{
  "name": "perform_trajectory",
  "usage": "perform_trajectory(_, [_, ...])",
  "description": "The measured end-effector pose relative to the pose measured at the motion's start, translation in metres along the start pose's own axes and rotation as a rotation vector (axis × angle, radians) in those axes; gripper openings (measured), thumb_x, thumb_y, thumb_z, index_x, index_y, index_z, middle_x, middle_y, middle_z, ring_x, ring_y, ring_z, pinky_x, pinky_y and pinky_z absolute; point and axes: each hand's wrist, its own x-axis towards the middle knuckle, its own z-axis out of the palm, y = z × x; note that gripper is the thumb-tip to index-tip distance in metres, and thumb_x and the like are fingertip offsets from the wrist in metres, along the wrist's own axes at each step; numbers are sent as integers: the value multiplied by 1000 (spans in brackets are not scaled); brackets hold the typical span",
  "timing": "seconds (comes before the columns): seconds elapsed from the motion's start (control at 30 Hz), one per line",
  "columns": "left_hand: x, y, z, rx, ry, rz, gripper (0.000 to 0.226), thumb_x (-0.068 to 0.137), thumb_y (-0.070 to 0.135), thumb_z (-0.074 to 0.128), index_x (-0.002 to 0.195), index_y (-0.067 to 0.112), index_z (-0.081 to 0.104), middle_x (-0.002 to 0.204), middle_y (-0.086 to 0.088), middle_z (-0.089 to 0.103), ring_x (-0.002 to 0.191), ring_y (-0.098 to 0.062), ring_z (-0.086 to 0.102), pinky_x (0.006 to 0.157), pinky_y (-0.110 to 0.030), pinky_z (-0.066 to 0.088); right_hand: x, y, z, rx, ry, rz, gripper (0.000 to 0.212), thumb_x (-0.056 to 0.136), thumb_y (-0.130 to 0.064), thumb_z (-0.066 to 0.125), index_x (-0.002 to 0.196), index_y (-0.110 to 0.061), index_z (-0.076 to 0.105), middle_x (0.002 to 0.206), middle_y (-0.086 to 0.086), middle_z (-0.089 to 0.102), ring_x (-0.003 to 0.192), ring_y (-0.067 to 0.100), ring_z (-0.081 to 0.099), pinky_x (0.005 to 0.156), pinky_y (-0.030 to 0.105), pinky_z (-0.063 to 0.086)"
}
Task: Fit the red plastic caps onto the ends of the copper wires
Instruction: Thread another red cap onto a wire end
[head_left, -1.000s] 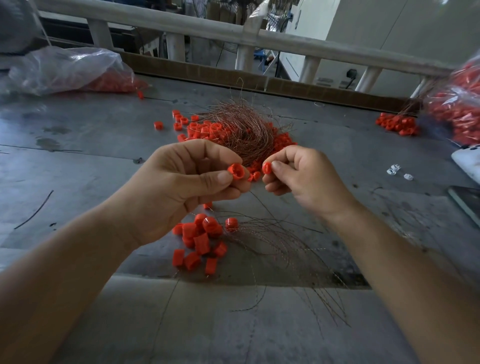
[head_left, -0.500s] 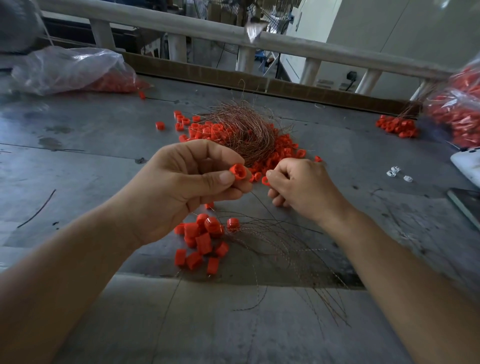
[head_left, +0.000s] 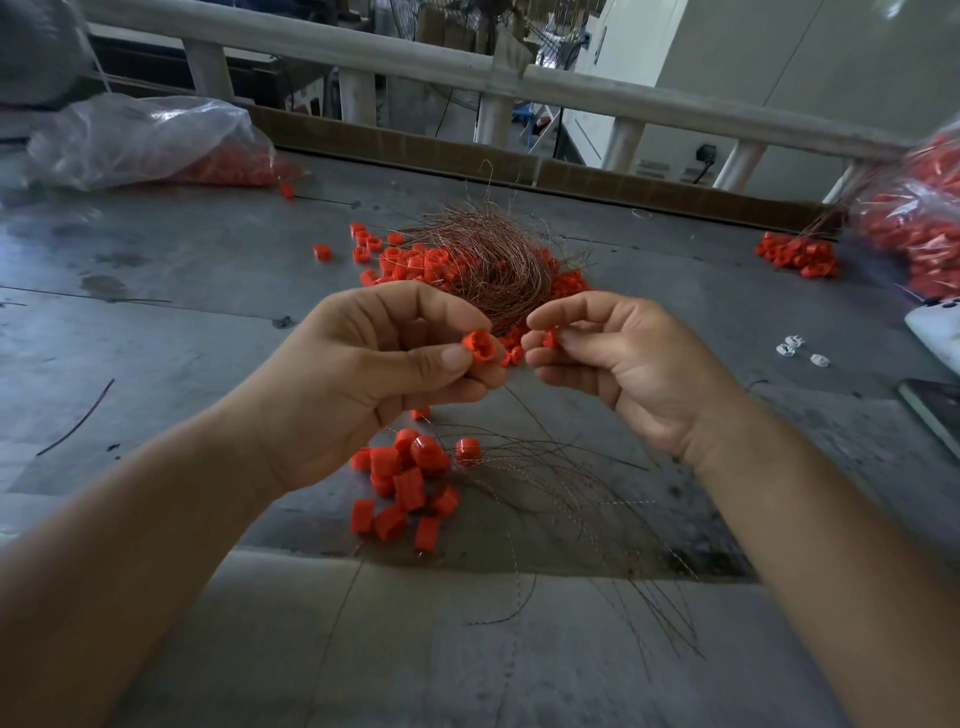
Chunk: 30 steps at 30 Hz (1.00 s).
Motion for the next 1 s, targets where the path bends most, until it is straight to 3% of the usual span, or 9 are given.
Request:
perform_trajectory(0.1, [0, 0, 0, 5, -3, -2, 18, 58, 11, 66, 75, 13, 73, 77, -9, 72, 74, -16, 70, 61, -18, 54, -2, -4, 2, 140, -44, 48, 21, 88, 9, 42, 84, -1, 60, 69, 8, 68, 62, 12, 66, 57, 20, 55])
perform_trajectory(0.3, [1, 0, 0, 32, 14, -8, 18, 57, 12, 68, 74, 14, 73, 76, -8, 72, 74, -16, 71, 62, -18, 54, -7, -11, 6, 182, -100, 47, 7, 78, -4, 52, 83, -5, 57, 68, 7, 69, 60, 14, 67, 52, 21, 54])
perform_trajectory(0.43, [1, 0, 0, 60, 30, -18, 17, 64, 3, 63, 74, 13, 73, 76, -8, 72, 73, -17, 70, 61, -18, 54, -10, -12, 10, 106, -113, 26, 13, 68, -15, 56, 80, -12, 60, 65, 3, 68, 56, 11, 64, 48, 21, 52])
perform_trajectory(0.7, [1, 0, 2, 85, 68, -28, 17, 62, 4, 60, 72, 12, 72, 74, -9, 71, 71, -17, 70, 60, -18, 54, -13, -12, 13, 151, -128, 12, 20, 64, -11, 61, 83, -6, 59, 62, 4, 65, 54, 9, 62, 49, 20, 52])
perform_trajectory(0.83, [2, 0, 2, 111, 87, -23, 17, 61, 6, 61, 73, 11, 73, 74, -9, 72, 71, -16, 70, 59, -17, 53, -16, -11, 18, -31, -110, -121, 21, 64, -14, 62, 85, -10, 61, 72, 4, 68, 66, 13, 66, 58, 20, 53])
perform_trajectory(1.0, [2, 0, 2, 156, 131, -14, 21, 56, 13, 64, 75, 15, 75, 74, -7, 73, 71, -15, 70, 60, -16, 53, -17, -5, 28, -318, -20, -352, 19, 66, -12, 70, 82, -20, 65, 72, -7, 64, 71, 4, 63, 67, 18, 53])
